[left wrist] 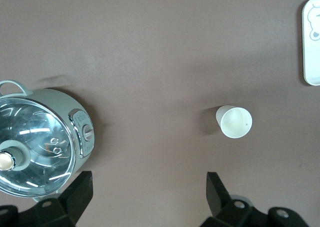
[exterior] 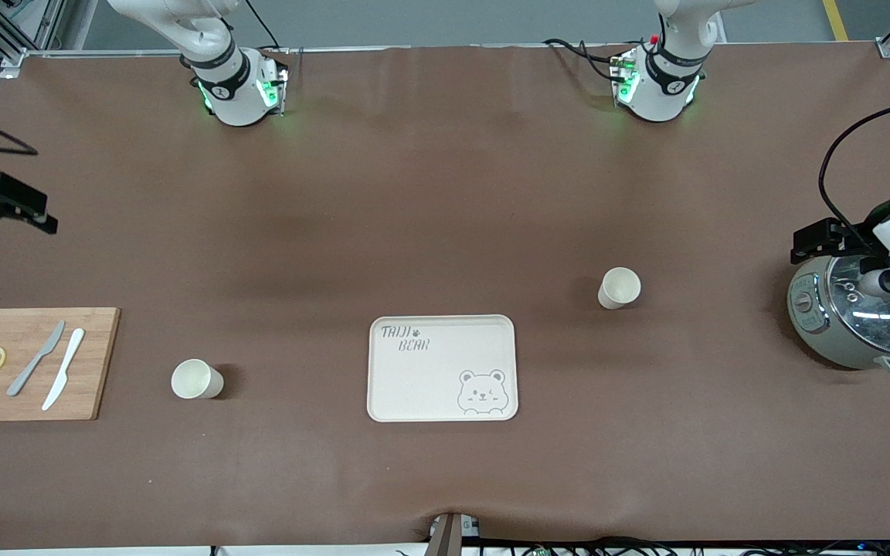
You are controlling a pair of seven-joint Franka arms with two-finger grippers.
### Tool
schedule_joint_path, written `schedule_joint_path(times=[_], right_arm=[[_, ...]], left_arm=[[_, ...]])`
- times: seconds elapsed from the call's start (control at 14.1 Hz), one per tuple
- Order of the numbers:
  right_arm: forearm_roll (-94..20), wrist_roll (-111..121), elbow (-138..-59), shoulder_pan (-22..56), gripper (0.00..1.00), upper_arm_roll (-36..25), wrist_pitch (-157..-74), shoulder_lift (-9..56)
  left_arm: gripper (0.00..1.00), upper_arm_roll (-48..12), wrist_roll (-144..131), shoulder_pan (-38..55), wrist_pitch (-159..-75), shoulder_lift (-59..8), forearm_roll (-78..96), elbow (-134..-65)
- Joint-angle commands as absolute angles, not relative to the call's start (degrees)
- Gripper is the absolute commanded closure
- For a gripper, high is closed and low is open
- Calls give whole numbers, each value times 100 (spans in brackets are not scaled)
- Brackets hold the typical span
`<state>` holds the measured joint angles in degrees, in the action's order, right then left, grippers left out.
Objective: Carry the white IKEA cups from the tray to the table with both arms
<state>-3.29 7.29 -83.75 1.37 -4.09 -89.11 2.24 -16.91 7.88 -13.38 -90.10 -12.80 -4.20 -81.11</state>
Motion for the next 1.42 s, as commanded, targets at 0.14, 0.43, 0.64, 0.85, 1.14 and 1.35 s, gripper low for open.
schedule_joint_path(times=[0.14,0.43,0.64,0.85,1.14,1.35], right_arm=[[-53,554,-9854,-35,0,-325,-9634,-853],[-53,379,-9615,-167,0,-325,-9536,-738],[-53,272,-9598,-193,0,-334,-9536,-730],[-79,272,-9571,-307,0,-334,-9545,-721],[-62,281,-9457,-299,0,-325,-9527,-650],[-62,290,-9439,-308,0,-325,-9519,-624]], left_arm=[[0,-143,879,138,-8842,-1213,-63,-7963],[0,780,992,965,-8842,-1178,0,-7972],[0,782,1090,897,-8851,-1178,166,-7972],[0,756,985,888,-8851,-1187,307,-7972],[0,326,774,589,-8851,-1187,290,-7963],[0,352,765,615,-8868,-1204,264,-7963]])
